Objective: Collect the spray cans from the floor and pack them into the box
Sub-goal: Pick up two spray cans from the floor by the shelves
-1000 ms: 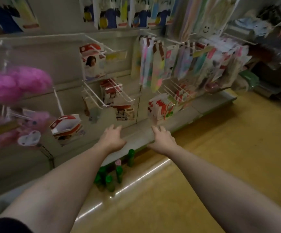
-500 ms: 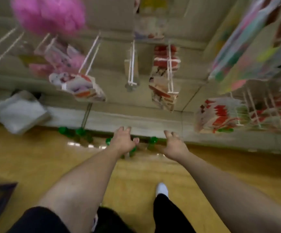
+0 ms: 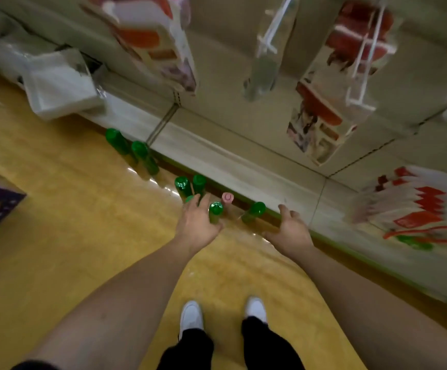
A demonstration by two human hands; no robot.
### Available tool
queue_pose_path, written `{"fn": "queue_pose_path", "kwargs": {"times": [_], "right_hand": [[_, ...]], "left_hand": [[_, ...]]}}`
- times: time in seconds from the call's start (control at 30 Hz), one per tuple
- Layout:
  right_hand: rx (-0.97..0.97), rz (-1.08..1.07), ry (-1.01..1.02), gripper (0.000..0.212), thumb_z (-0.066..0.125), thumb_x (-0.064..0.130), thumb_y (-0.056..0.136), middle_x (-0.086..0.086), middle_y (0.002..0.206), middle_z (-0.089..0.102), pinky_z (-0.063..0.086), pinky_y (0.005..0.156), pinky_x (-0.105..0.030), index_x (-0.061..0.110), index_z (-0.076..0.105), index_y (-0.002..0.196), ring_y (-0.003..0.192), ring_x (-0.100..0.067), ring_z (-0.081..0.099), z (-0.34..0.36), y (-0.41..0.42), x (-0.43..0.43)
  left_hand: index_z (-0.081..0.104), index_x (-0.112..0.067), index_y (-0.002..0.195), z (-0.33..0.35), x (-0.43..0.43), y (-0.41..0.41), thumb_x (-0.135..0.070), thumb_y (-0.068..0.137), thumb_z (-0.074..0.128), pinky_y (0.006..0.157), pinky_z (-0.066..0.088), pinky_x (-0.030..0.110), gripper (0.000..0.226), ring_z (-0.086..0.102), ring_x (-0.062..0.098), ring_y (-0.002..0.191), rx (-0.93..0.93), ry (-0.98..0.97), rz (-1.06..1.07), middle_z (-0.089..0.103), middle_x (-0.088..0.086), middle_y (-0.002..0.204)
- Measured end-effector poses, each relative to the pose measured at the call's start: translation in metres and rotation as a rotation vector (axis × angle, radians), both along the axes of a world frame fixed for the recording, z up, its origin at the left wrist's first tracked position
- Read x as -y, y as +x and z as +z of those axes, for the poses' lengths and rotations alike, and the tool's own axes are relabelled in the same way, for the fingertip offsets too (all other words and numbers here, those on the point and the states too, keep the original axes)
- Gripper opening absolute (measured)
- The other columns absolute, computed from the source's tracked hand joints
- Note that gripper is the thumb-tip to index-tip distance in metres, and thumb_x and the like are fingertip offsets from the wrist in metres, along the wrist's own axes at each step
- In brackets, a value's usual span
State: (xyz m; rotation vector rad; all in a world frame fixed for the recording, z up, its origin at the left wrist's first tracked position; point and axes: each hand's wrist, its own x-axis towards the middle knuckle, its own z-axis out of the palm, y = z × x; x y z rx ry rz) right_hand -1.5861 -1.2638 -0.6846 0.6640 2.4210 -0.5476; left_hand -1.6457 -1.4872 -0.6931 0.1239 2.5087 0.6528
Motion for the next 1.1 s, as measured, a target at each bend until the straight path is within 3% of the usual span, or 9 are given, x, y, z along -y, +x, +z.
{"fn": "queue_pose_path", "kwargs": {"times": [0.2, 0.37, 0.53, 0.63, 0.8, 0.9, 0.97, 1.1], "right_hand": [[-0.079, -0.142, -0.061, 0.104, 0.085, 0.049, 0.075, -0.010, 0.154, 0.041, 0.048, 0.106, -0.048, 0.027, 0.023, 0.156, 0.135, -0.034, 0.049, -0.172, 0.001, -0.019], [-0.186, -0.290, -0.164, 0.115, 0.092, 0.045, 0.067, -0.008, 0.157, 0.040, 0.043, 0.111, -0.054, 0.027, 0.022, 0.157, 0.142, -0.034, 0.042, -0.292, -0.008, -0.038], [-0.320, -0.406, -0.261, 0.112, 0.094, 0.040, 0.064, -0.006, 0.151, 0.048, 0.044, 0.111, -0.052, 0.025, 0.029, 0.154, 0.138, -0.032, 0.046, -0.365, -0.029, -0.050], [-0.406, -0.435, -0.313, 0.103, 0.095, 0.031, 0.064, -0.003, 0.143, 0.056, 0.045, 0.109, -0.044, 0.024, 0.038, 0.149, 0.133, -0.026, 0.051, -0.392, -0.036, -0.053], [-0.484, -0.518, -0.345, 0.090, 0.096, 0.027, 0.063, 0.004, 0.129, 0.062, 0.051, 0.104, -0.044, 0.028, 0.049, 0.140, 0.123, -0.021, 0.058, -0.418, -0.052, -0.052], [-0.499, -0.529, -0.309, 0.081, 0.094, 0.025, 0.066, 0.001, 0.126, 0.063, 0.050, 0.100, -0.033, 0.021, 0.053, 0.136, 0.121, -0.020, 0.059, -0.415, -0.052, -0.048], [-0.496, -0.528, -0.298, 0.078, 0.093, 0.024, 0.068, -0.001, 0.126, 0.064, 0.047, 0.093, -0.026, 0.018, 0.055, 0.136, 0.119, -0.019, 0.059, -0.404, -0.044, -0.045], [-0.471, -0.487, -0.283, 0.074, 0.094, 0.026, 0.066, 0.000, 0.120, 0.067, 0.051, 0.092, -0.028, 0.016, 0.060, 0.131, 0.115, -0.019, 0.062, -0.361, -0.021, -0.035]], "left_hand": [[0.026, -0.022, 0.157, -0.157, -0.034, 0.014, -0.044, 0.079, 0.083, 0.121, 0.026, 0.039, 0.098, 0.025, 0.024, 0.148, -0.070, 0.093, 0.207, 0.029, 0.003, 0.161], [0.036, -0.019, 0.153, -0.281, -0.049, 0.029, -0.046, 0.070, 0.089, 0.116, 0.037, 0.045, 0.102, 0.041, 0.027, 0.141, -0.055, 0.183, 0.489, 0.045, 0.004, 0.152], [0.024, -0.016, 0.159, -0.356, -0.065, 0.019, -0.040, 0.066, 0.092, 0.119, 0.026, 0.038, 0.117, 0.031, 0.026, 0.148, -0.075, 0.266, 0.697, 0.036, 0.006, 0.160], [0.025, -0.023, 0.158, -0.384, -0.067, 0.002, -0.037, 0.064, 0.094, 0.120, 0.028, 0.040, 0.118, 0.032, 0.023, 0.148, -0.139, 0.342, 0.754, 0.037, 0.002, 0.159], [0.044, -0.024, 0.146, -0.408, -0.080, -0.019, -0.030, 0.064, 0.094, 0.108, 0.034, 0.026, 0.096, 0.045, 0.018, 0.137, -0.176, 0.459, 0.778, 0.054, -0.001, 0.142], [0.056, -0.023, 0.133, -0.407, -0.080, -0.021, -0.028, 0.064, 0.094, 0.103, 0.047, 0.029, 0.078, 0.056, 0.017, 0.125, -0.215, 0.452, 0.760, 0.063, -0.003, 0.127], [0.056, -0.022, 0.132, -0.397, -0.076, -0.011, -0.024, 0.066, 0.094, 0.102, 0.047, 0.028, 0.076, 0.056, 0.017, 0.125, -0.200, 0.413, 0.758, 0.063, -0.003, 0.127], [0.057, -0.020, 0.135, -0.355, -0.063, 0.019, -0.031, 0.063, 0.095, 0.104, 0.051, 0.039, 0.082, 0.060, 0.018, 0.120, -0.175, 0.350, 0.761, 0.065, -0.002, 0.125]]}}
